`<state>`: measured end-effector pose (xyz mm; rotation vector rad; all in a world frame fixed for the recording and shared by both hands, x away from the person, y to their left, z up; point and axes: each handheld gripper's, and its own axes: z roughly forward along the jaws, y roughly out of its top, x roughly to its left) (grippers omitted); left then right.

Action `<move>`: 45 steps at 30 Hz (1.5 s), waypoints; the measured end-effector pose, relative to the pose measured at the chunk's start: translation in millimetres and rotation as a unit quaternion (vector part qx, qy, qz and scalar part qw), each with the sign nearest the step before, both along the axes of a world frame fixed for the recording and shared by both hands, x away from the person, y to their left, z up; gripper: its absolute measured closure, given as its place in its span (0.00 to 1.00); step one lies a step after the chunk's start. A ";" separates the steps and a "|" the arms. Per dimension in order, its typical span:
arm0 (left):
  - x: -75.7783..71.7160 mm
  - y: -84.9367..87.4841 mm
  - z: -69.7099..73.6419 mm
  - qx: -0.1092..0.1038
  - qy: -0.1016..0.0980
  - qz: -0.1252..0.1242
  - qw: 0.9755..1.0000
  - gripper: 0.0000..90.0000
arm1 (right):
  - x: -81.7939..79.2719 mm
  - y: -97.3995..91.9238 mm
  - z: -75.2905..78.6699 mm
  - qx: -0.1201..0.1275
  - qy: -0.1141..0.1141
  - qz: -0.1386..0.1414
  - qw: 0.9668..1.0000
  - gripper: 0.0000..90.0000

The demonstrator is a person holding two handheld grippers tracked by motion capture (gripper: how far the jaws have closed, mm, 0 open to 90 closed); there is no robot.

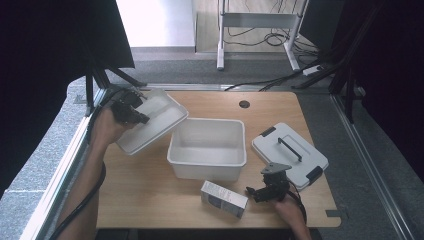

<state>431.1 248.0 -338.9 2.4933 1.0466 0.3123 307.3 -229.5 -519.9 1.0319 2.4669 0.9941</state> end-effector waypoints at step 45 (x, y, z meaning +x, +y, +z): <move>-39.2 57.2 -132.0 -0.001 0.015 0.070 0.997 0.99 | 0.0 0.2 -0.1 0.001 0.000 0.000 1.000 0.00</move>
